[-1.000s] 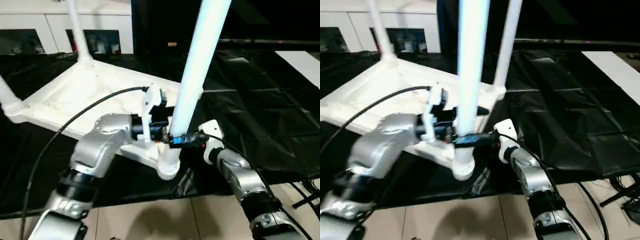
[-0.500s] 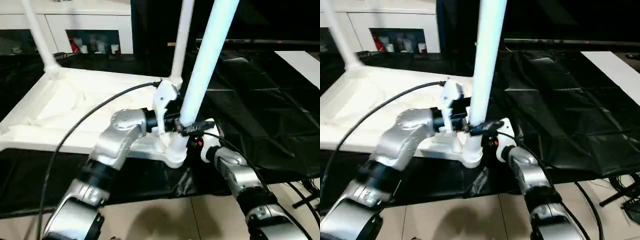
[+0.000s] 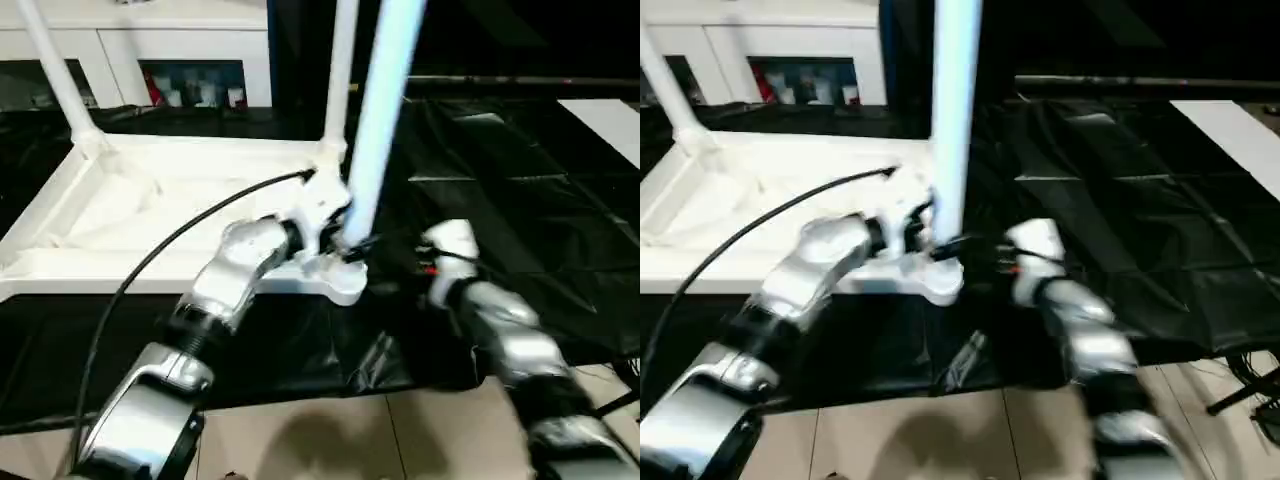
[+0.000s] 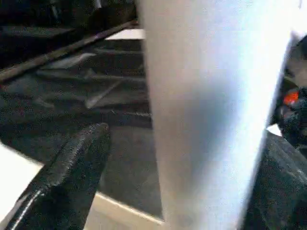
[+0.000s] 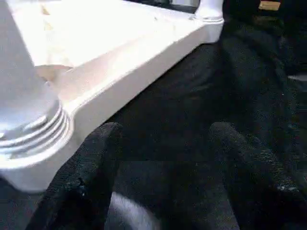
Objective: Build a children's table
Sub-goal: Rotate table base, then rotate leg to tighten
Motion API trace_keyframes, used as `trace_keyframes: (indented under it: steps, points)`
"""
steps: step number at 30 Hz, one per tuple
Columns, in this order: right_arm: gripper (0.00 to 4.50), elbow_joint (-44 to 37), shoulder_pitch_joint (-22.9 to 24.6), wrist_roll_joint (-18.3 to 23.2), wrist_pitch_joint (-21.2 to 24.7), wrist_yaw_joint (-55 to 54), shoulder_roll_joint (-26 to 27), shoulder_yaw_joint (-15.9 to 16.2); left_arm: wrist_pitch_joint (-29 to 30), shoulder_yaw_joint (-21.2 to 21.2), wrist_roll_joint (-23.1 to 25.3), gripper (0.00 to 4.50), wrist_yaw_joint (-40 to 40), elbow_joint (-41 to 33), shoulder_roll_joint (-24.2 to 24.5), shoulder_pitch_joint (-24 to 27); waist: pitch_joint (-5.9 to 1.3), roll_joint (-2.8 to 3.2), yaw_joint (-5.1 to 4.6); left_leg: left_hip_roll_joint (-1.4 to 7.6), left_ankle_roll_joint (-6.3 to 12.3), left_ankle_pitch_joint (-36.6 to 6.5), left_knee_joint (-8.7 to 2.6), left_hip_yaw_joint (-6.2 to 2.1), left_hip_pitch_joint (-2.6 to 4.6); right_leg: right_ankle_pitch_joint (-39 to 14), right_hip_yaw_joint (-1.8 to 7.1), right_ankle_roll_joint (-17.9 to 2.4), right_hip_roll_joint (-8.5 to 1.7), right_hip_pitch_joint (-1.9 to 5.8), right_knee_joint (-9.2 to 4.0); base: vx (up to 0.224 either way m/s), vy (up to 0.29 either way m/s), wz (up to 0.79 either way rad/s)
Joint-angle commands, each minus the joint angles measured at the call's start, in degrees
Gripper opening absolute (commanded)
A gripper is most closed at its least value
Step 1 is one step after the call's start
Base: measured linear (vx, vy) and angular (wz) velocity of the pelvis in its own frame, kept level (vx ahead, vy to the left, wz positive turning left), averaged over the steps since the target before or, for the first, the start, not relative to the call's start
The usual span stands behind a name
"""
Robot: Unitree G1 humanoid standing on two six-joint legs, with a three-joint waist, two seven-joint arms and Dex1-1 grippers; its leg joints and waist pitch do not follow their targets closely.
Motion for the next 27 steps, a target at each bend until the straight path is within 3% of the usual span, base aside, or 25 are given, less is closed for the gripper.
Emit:
trace_keyframes:
  steps: [1, 2, 3, 4, 7, 8, 11, 12, 13, 14, 15, 17, 20, 21, 23, 24, 27]
  points:
    - [3.16, -2.61, 0.38, 0.8, 0.93, 0.86, -0.09, -0.03, 0.01, 1.4, -1.76, 4.44, -0.45, -0.9, -0.79, -0.68, -3.97, 0.02, 0.41, 2.06, 4.87, -5.14, -3.35, -0.5, 0.19, 8.32, 2.69, -16.56, -4.36, 3.36, -4.17, 0.0, 0.0, 0.0]
    - [3.16, -5.25, 1.7, 1.35, 2.05, 1.31, -0.67, -0.24, 0.43, 2.28, -3.41, 4.44, -1.02, -1.83, -0.98, 0.53, -4.02, 0.6, 0.47, 2.17, 4.93, -4.52, -3.29, -0.55, 0.28, 9.23, 2.74, -16.65, -4.34, 3.25, -4.15, 0.0, 0.0, 0.0]
    - [3.16, -5.25, 1.7, 1.35, 2.05, 1.31, -0.67, -0.24, 0.43, 2.28, -3.41, 4.44, -1.02, -1.83, -0.98, 0.53, -4.01, 0.36, 0.52, 2.22, 5.14, -4.11, -3.24, -0.54, 0.14, 10.24, 2.76, -16.85, -4.33, 3.29, -4.01, 0.0, 0.0, 0.0]
    - [3.16, -11.38, 4.91, 2.41, 4.52, 1.79, -2.16, -0.49, 2.07, 1.97, -5.66, 4.44, -4.15, -6.05, 0.51, 4.33, -3.86, 0.35, 0.65, 2.23, 5.55, -3.96, -3.37, -0.56, 0.09, 10.59, 2.7, -16.96, -4.31, 3.24, -3.96, 0.0, 0.0, 0.0]
    - [3.16, -15.95, 7.4, 3.49, 6.55, 2.19, -3.36, -0.61, 3.57, 1.19, -6.14, 4.44, -6.45, -9.76, 2.51, 7.18, -3.86, 0.36, 1.04, 2.3, 6.08, -3.85, -3.37, -0.55, 0.0, 9.69, 2.77, -15.52, -4.33, 3.2, -3.96, 0.0, 0.0, 0.0]
    - [3.16, -18.08, 8.69, 3.95, 7.43, 2.91, -4.16, -0.45, 3.78, 0.58, -4.84, 4.44, -6.99, -10.97, 4.31, 8.15, -3.84, 0.26, 0.91, 2.28, 6.06, -3.96, -3.42, -0.53, -0.04, 9.16, 2.74, -15.28, -4.27, 3.13, -4.02, 0.0, 0.0, 0.0]
    - [3.16, -21.85, 10.95, 3.93, 8.3, 5.33, -6.22, 0.8, 0.98, -1.84, 2.58, 4.44, -6.3, -9.69, 9.36, 7.88, -3.29, 0.43, 0.69, 2.3, 4.73, -7.92, -3.88, -0.57, 0.2, 1.19, 2.65, -13.01, -4.08, 2.61, -5.03, 0.0, 0.0, 0.0]
    - [3.16, -22.31, 11.21, 3.9, 8.33, 5.85, -6.54, 1.09, 0.65, -2.34, 3.87, 4.44, -6.47, -9.03, 10.27, 7.48, -3.16, 0.62, 0.55, 2.37, 3.41, -9.26, -4.07, -0.62, 0.31, -3.16, 2.73, -11.7, -4.24, 2.45, -5.29, 0.0, 0.0, 0.0]
    - [3.16, -22.32, 11.21, 3.88, 8.33, 5.88, -6.55, 1.1, 0.61, -2.37, 3.99, 4.44, -6.46, -8.9, 10.35, 7.39, -3.15, 0.65, 0.53, 2.39, 2.92, -9.42, -4.1, -0.61, 0.38, -4.0, 2.74, -11.68, -4.28, 2.38, -5.34, 0.0, 0.0, 0.0]
    - [3.16, -21.87, 10.87, 3.28, 8.17, 6.31, -6.66, 1.3, -0.79, -3.14, 6.72, 4.44, -6.1, -5.28, 11.82, 4.82, -3.13, 0.18, 0.6, 2.24, 2.62, -9.27, -4.11, -0.56, 0.37, -5.09, 2.8, -11.45, -4.19, 2.24, -5.49, 0.0, 0.0, 0.0]
    - [3.16, -21.49, 10.62, 3.04, 8.02, 6.29, -6.59, 1.3, -1.69, -3.46, 7.83, 4.44, -5.75, -3.64, 12.23, 3.66, -3.32, 0.58, 0.81, 2.4, 2.21, -8.66, -4.02, -0.55, 0.67, -4.04, 2.86, -11.76, -4.38, 2.06, -5.27, 0.0, 0.0, 0.0]
    - [3.16, -21.47, 10.31, 2.74, 8.23, 6.07, -6.51, 1.36, -2.29, -4.44, 9.1, 4.44, -6.33, -1.97, 12.9, 2.13, -3.34, 0.36, 0.93, 2.19, 2.22, -7.51, -3.97, -0.5, 0.37, -2.06, 2.89, -11.9, -4.34, 2.26, -5.08, 0.0, 0.0, 0.0]
    - [3.16, -22.44, 10.1, 2.98, 9.53, 5.4, -6.61, 1.75, -2.01, -6.67, 10.52, 4.08, -8.74, -0.61, 14.11, -0.19, -3.61, 0.33, 0.97, 2.11, 2.74, -4.64, -3.78, -0.57, 0.05, 3.05, 2.87, -12.57, -4.42, 2.55, -4.5, 0.0, 0.0, 0.0]
    - [3.16, -22.33, 9.92, 2.87, 9.61, 5.26, -6.63, 1.89, -2.01, -7.3, 10.84, 4.08, -9.6, 0.13, 14.27, -1.09, -3.58, 0.62, 1.05, 2.04, 2.86, -4.25, -3.74, -0.59, 0.04, 3.72, 2.85, -12.66, -4.42, 2.51, -4.41, 0.0, 0.0, 0.0]
    - [3.16, -22.33, 9.8, 2.79, 9.72, 5.1, -6.76, 2.11, -2.67, -8.57, 11.86, 3.86, -10.96, 1.67, 14.48, -2.65, -3.71, 0.42, 1.02, 1.96, 3.33, -3.31, -3.62, -0.54, -0.02, 6.36, 2.82, -13.1, -4.37, 2.61, -4.32, 0.0, 0.0, 0.0]
    - [3.16, -22.18, 9.59, 2.68, 9.75, 5.03, -6.87, 2.37, -2.96, -9.92, 12.78, 3.69, -12.95, 4.07, 14.52, -4.55, -3.83, 1.02, 1.05, 2.02, 3.59, -2.93, -3.51, -0.6, 0.06, 8.36, 2.79, -13.78, -4.44, 2.61, -4.1, 0.0, 0.0, 0.0]
    - [3.16, -22.34, 9.61, 2.59, 9.93, 5.27, -6.99, 2.58, -2.96, -11.11, 13.91, 3.53, -16.75, 7.78, 14.21, -6.31, -3.82, 0.85, 1.05, 2.06, 3.62, -3.5, -3.54, -0.58, 0.08, 8.7, 2.77, -14.55, -4.57, 2.77, -4.1, 0.0, 0.0, 0.0]
